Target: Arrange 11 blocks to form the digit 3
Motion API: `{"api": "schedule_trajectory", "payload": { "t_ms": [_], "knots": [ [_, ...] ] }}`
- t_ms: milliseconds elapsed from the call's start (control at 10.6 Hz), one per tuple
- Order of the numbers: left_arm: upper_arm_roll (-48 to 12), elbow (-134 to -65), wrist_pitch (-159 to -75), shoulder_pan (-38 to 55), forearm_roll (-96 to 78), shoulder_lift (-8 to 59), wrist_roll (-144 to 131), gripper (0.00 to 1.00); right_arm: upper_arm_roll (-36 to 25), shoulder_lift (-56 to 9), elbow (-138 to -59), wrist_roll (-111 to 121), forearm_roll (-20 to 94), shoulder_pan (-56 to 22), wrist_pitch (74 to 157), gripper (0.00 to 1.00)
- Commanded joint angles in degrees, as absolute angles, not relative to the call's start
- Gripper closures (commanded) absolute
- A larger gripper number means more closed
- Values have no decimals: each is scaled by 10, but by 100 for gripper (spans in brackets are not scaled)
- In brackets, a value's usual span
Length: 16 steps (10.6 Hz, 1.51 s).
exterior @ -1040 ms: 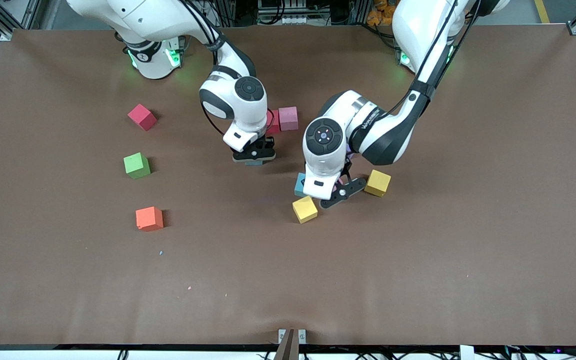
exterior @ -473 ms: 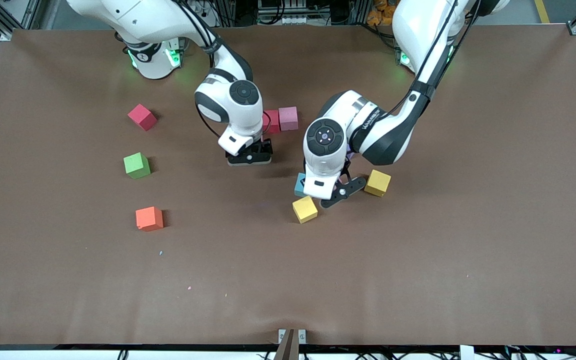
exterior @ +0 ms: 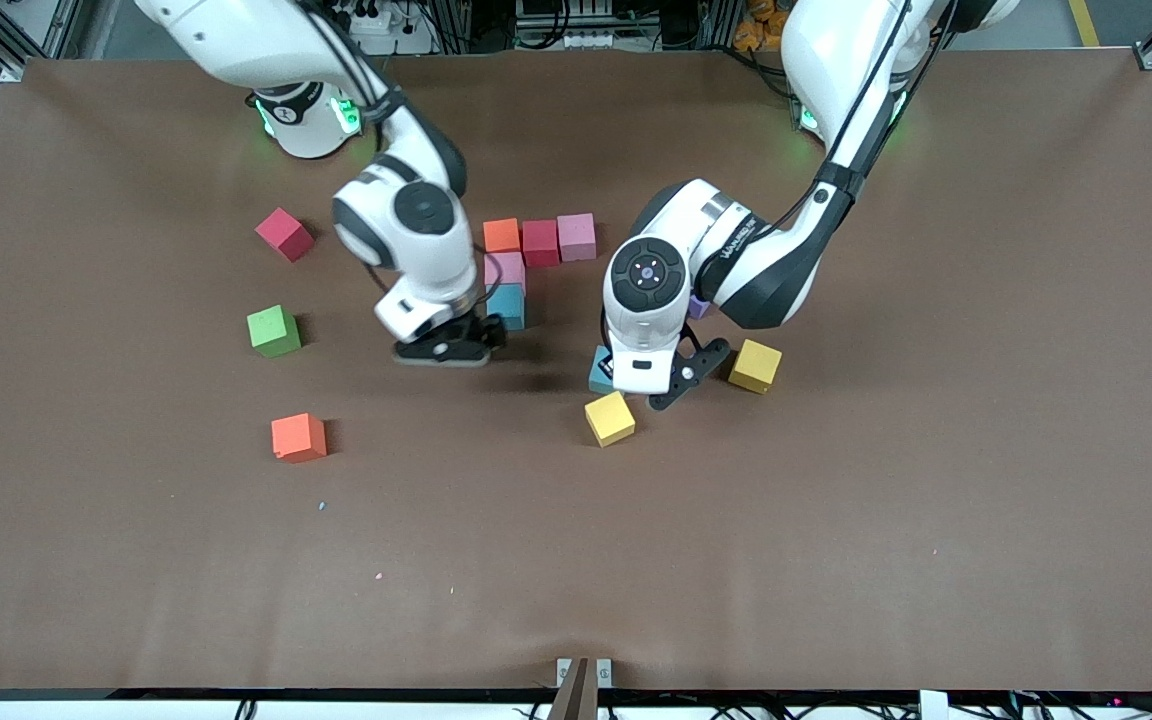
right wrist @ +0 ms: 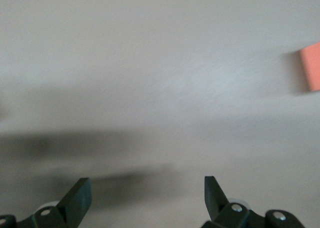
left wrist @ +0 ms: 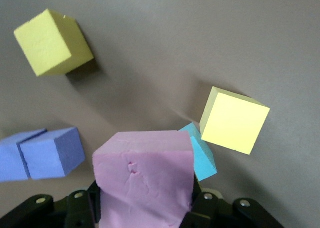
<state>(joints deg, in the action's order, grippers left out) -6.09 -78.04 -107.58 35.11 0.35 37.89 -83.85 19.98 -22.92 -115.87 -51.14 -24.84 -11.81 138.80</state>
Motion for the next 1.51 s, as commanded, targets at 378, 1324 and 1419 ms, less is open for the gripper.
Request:
{"api": "schedule_trajectory", "payload": {
  "t_ms": [378, 1324, 1419],
  "knots": [
    [-60, -792, -1145, 380, -36, 392, -1125, 100, 115, -213, -1156, -262, -228, -41, 1368, 0],
    [-61, -795, -1258, 434, -36, 442, -1359, 100, 42, -287, -1064, -67, -92, -28, 1376, 0],
    [-62, -795, -1258, 438, -40, 444, -1391, 100, 42, -292, -1064, -56, -90, -28, 1378, 0]
  ]
}}
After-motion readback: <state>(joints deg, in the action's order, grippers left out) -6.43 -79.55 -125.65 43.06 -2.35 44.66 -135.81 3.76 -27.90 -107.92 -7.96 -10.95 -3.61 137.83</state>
